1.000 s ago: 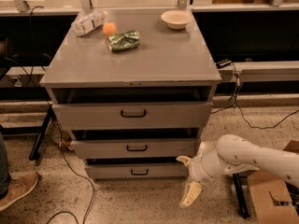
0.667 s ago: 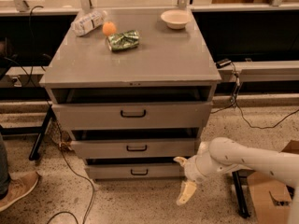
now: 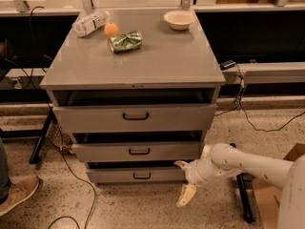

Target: Open bottom drawer

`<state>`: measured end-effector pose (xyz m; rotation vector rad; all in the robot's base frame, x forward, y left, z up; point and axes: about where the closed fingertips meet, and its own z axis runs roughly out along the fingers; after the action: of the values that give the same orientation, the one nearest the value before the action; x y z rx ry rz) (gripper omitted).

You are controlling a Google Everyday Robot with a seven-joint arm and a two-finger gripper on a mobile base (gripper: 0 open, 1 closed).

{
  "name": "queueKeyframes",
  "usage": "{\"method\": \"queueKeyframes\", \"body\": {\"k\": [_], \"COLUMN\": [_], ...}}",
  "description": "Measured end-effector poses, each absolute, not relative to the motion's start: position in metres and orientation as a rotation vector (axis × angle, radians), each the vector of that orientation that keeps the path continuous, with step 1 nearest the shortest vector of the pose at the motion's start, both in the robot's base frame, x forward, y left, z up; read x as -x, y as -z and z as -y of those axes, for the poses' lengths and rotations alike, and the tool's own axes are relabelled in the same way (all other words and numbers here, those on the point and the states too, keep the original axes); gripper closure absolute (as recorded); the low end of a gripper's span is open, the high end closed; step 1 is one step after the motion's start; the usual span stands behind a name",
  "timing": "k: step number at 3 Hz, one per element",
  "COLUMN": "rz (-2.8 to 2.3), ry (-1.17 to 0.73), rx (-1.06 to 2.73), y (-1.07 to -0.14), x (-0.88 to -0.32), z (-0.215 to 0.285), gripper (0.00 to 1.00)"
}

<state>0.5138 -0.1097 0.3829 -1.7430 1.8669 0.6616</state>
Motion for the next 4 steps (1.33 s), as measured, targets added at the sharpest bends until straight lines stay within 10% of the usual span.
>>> {"method": "queueKeyframes", "body": {"k": [4], "rz": [-2.046], "ry": [-0.473], "rx": [1.849], "y": [-0.259], "x": [-0.533], "z": [0.148], "gripper": [0.0]}}
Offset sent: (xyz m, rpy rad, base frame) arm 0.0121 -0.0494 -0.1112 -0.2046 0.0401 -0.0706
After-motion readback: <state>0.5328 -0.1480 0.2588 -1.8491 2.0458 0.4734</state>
